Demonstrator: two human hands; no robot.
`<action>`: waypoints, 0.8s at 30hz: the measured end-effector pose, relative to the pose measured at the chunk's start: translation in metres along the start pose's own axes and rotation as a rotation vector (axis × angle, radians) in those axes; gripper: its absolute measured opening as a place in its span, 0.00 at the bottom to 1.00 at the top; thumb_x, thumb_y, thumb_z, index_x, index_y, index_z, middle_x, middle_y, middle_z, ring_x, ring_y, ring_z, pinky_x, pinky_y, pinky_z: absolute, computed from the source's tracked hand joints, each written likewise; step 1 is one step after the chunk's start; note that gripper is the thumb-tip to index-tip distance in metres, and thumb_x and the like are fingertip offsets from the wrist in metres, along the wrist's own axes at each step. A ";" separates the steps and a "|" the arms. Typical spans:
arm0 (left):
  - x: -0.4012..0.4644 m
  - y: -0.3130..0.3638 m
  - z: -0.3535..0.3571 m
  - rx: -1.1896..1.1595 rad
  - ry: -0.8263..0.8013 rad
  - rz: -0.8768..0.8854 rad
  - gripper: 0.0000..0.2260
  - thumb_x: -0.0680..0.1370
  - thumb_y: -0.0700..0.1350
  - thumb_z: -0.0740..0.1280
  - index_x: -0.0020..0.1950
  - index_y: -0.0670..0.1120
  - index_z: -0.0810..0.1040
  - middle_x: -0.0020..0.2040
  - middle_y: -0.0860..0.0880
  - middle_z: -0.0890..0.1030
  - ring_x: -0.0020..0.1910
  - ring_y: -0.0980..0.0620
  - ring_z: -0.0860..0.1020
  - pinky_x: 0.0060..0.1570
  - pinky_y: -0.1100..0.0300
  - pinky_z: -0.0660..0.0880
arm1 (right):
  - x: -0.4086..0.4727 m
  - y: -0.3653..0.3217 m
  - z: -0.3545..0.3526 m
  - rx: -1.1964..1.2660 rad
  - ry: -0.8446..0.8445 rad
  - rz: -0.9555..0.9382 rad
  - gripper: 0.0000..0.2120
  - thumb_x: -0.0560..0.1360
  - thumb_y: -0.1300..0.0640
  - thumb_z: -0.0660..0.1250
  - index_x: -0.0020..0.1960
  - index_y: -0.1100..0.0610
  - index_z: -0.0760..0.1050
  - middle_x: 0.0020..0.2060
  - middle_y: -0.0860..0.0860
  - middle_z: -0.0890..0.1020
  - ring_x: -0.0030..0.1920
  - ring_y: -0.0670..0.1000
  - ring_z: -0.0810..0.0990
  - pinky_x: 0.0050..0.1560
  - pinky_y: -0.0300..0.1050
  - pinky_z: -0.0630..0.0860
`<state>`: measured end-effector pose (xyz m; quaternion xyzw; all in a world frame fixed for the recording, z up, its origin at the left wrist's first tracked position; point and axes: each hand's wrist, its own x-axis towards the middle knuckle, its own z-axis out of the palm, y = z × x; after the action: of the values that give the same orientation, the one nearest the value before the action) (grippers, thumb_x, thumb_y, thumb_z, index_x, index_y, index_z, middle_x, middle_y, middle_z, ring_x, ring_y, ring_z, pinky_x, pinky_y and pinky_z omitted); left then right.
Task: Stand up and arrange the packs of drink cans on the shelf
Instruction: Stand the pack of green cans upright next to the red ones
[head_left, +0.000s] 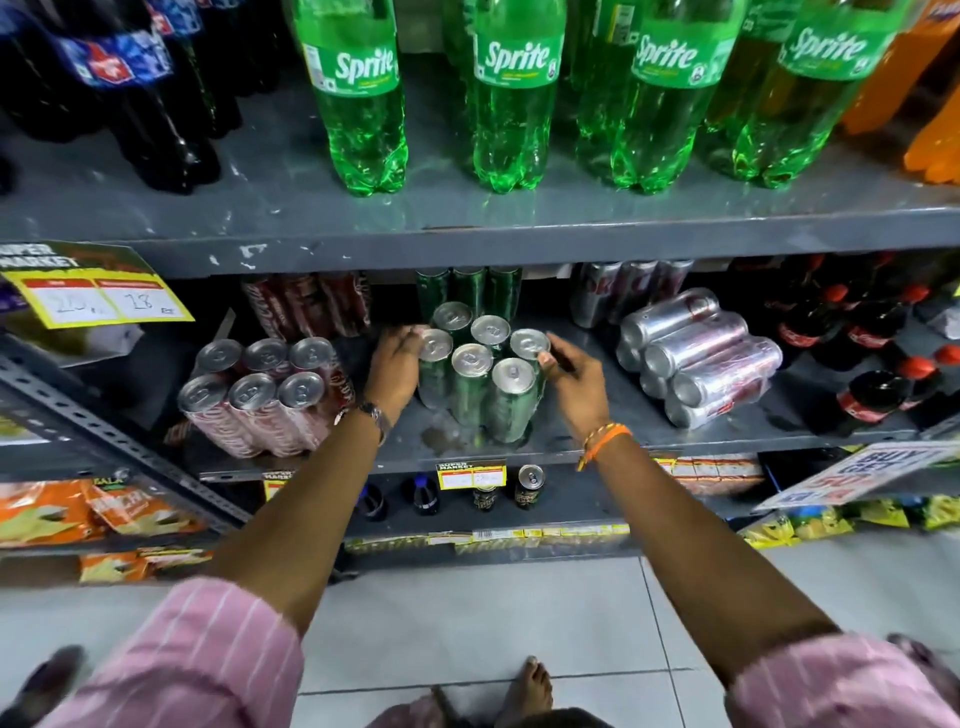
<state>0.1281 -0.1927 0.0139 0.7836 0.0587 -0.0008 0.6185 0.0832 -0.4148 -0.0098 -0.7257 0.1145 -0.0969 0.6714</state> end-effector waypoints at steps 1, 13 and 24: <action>-0.011 -0.004 -0.002 -0.023 0.023 0.016 0.14 0.82 0.40 0.59 0.60 0.35 0.79 0.63 0.36 0.77 0.59 0.48 0.75 0.62 0.60 0.70 | 0.008 -0.003 0.000 -0.006 -0.052 0.006 0.19 0.80 0.68 0.64 0.70 0.69 0.73 0.67 0.63 0.79 0.63 0.51 0.77 0.70 0.47 0.74; -0.059 -0.013 -0.010 0.008 0.051 0.058 0.16 0.83 0.44 0.57 0.68 0.40 0.75 0.65 0.39 0.70 0.64 0.48 0.72 0.70 0.55 0.66 | 0.040 -0.017 0.007 0.094 -0.292 0.213 0.19 0.83 0.68 0.58 0.73 0.69 0.69 0.62 0.59 0.77 0.63 0.54 0.75 0.73 0.53 0.69; -0.059 -0.007 -0.009 0.044 0.095 0.109 0.15 0.81 0.44 0.61 0.67 0.43 0.76 0.60 0.51 0.72 0.67 0.45 0.71 0.73 0.49 0.65 | 0.039 -0.022 0.001 0.059 -0.143 0.202 0.18 0.82 0.66 0.61 0.71 0.68 0.72 0.63 0.60 0.80 0.61 0.51 0.76 0.71 0.47 0.72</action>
<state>0.0685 -0.1876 0.0139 0.7983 0.0454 0.0688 0.5966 0.1210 -0.4241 0.0111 -0.6955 0.1360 0.0200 0.7053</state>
